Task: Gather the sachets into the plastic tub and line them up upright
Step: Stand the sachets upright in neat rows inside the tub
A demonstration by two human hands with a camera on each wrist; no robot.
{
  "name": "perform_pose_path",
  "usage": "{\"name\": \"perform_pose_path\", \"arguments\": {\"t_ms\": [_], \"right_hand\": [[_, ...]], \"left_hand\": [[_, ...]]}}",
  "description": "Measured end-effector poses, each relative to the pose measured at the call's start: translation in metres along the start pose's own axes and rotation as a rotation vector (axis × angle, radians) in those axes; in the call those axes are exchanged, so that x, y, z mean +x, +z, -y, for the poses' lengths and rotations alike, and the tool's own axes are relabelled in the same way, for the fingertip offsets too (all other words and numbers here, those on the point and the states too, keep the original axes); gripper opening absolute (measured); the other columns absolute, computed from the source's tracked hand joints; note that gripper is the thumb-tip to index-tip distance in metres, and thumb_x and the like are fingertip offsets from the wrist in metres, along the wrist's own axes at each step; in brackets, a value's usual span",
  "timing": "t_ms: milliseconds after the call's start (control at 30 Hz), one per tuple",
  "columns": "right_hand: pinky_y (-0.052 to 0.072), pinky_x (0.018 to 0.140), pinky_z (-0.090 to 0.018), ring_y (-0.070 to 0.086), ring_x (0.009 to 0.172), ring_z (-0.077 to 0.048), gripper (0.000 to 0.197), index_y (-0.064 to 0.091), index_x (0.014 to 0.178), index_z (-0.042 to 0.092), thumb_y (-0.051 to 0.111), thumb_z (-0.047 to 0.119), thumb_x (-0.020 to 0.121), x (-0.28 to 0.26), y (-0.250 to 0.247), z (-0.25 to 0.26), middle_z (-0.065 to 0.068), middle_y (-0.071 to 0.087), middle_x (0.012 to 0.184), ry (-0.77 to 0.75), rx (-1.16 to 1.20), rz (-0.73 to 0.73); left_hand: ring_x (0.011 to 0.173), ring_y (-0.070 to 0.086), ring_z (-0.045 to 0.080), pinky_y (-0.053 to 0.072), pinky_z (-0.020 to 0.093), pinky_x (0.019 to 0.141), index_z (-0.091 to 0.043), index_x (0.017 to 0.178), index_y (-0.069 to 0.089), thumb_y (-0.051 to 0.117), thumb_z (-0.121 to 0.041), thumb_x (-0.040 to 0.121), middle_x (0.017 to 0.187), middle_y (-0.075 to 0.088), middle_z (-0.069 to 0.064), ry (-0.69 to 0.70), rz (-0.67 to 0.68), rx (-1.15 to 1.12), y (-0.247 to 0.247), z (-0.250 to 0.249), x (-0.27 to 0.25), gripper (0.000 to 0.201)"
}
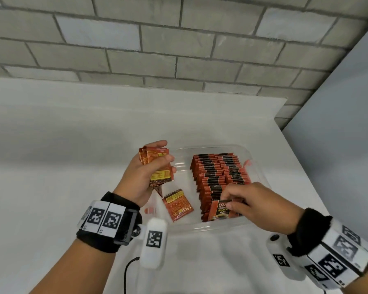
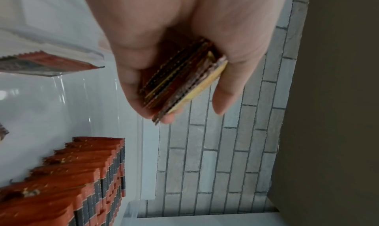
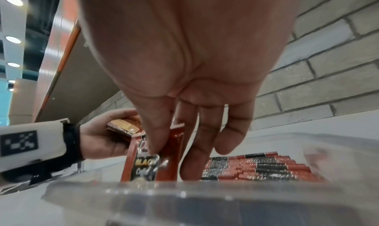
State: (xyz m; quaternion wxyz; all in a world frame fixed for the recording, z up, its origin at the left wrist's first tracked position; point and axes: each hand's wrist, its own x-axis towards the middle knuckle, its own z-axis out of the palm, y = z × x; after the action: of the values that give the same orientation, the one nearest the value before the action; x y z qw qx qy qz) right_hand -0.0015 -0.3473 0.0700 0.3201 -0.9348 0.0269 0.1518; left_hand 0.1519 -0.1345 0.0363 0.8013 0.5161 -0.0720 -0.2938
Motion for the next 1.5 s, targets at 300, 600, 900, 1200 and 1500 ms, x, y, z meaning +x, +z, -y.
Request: {"name": "perform_pose_path", "arguments": {"t_ms": [300,600,900,1200,1500], "right_hand": [[0.035,0.071,-0.014,0.051,0.084,-0.003,0.014,0.069,0.101,0.027,0.062,0.030,0.090,0.019,0.013,0.002,0.016,0.055,0.087,-0.010,-0.373,0.032],[0.043,0.074,-0.015,0.053,0.080,0.000,0.006,0.070,0.088,0.024,0.065,0.021,0.087,0.024,0.013,-0.003,0.018,0.057,0.084,-0.013,-0.362,0.099],[0.044,0.063,-0.017,0.051,0.063,-0.002,0.019,0.060,0.103,0.037,0.066,0.037,0.085,0.019,-0.004,0.016,0.009,0.061,0.079,-0.017,0.121,-0.144],[0.053,0.073,-0.019,0.065,0.074,-0.009,0.049,0.054,0.125,0.029,0.073,0.024,0.081,0.035,-0.014,0.052,0.008,0.063,0.095,-0.058,0.420,-0.406],[0.048,0.070,-0.016,0.059,0.075,-0.007,0.016,0.065,0.084,0.028,0.071,0.013,0.082,0.028,-0.018,0.051,0.008,0.064,0.082,-0.176,0.355,-0.607]], "left_hand": [[0.074,0.067,0.027,0.056,0.035,0.068,-0.017,0.111,0.064,0.073,-0.015,0.065,0.099,0.063,0.015,-0.035,0.001,-0.019,0.004,0.007,0.000,0.047],[0.069,0.067,0.028,0.056,0.032,0.060,-0.014,0.113,0.064,0.072,-0.017,0.076,0.086,0.067,0.012,-0.093,0.022,-0.163,0.011,0.006,0.001,0.038],[0.072,0.069,0.030,0.059,0.036,0.063,-0.012,0.118,0.062,0.057,-0.004,0.073,0.089,0.069,0.014,-0.117,0.221,-0.224,0.020,0.004,-0.005,0.046],[0.081,0.068,0.031,0.057,0.037,0.070,-0.010,0.113,0.063,0.086,-0.013,0.058,0.099,0.068,0.019,-0.089,0.304,-0.168,0.042,0.012,-0.005,0.060],[0.077,0.068,0.022,0.058,0.036,0.067,-0.017,0.103,0.073,0.085,-0.058,0.051,0.092,0.069,0.011,-0.143,0.297,-0.245,0.037,0.017,-0.007,0.067]]}}
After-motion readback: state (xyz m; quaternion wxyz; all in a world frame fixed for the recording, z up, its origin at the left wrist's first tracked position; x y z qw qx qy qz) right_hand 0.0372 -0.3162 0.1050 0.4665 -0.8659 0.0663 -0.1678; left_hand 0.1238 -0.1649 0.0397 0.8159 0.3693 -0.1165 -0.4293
